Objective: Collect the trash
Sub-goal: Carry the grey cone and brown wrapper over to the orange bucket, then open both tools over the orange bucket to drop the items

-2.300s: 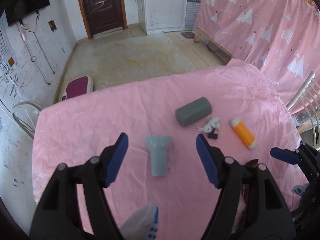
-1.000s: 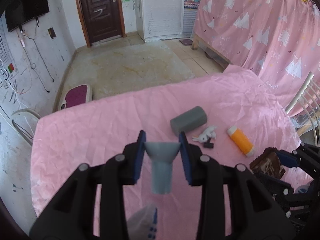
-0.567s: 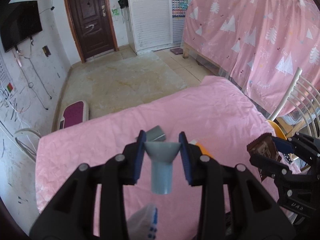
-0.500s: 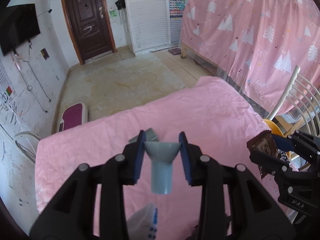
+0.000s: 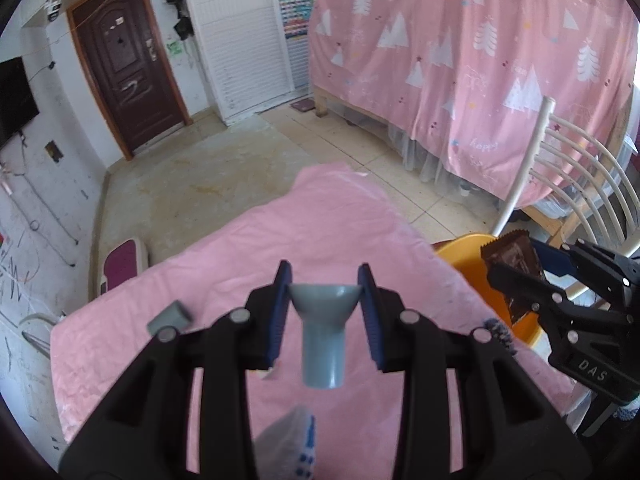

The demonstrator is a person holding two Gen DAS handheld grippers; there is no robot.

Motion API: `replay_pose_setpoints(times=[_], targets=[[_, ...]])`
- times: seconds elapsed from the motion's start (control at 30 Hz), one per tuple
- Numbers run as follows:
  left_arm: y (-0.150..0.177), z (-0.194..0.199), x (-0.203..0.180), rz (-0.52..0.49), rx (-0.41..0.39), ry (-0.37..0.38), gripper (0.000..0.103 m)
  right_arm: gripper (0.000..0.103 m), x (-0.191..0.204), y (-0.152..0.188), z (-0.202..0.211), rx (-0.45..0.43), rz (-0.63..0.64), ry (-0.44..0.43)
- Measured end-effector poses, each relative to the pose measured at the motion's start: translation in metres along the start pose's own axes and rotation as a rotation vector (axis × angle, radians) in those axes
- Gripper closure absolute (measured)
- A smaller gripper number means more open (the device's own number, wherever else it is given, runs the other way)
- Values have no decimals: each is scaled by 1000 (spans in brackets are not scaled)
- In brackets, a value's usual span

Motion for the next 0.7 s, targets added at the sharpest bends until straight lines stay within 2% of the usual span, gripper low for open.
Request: replay_pose_setpoints(times=[0.13, 0.37, 0.5, 0.7], targets=[[-16, -8, -32, -31, 7, 54, 71, 78, -36, -5, 13, -24, -42, 37], [-40, -20, -85, -51, 16, 257, 71, 78, -89, 0, 14, -23, -112, 88], [-52, -30, -109, -61, 32, 303, 71, 78, -111, 4, 11, -12, -143, 91], [-59, -46, -133, -72, 58, 332, 71, 77, -128, 8, 6, -1, -186, 92]])
Point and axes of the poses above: each gripper's, at about its wrist camera, not at the fingertips, and z roughly against the way its jaws point, x to its left, y to its underside, the point moved 2 cm from there along -z, roughly the way its jaws point, and after that the axes turned 12 degrees about -z, right-handed, at the moved point
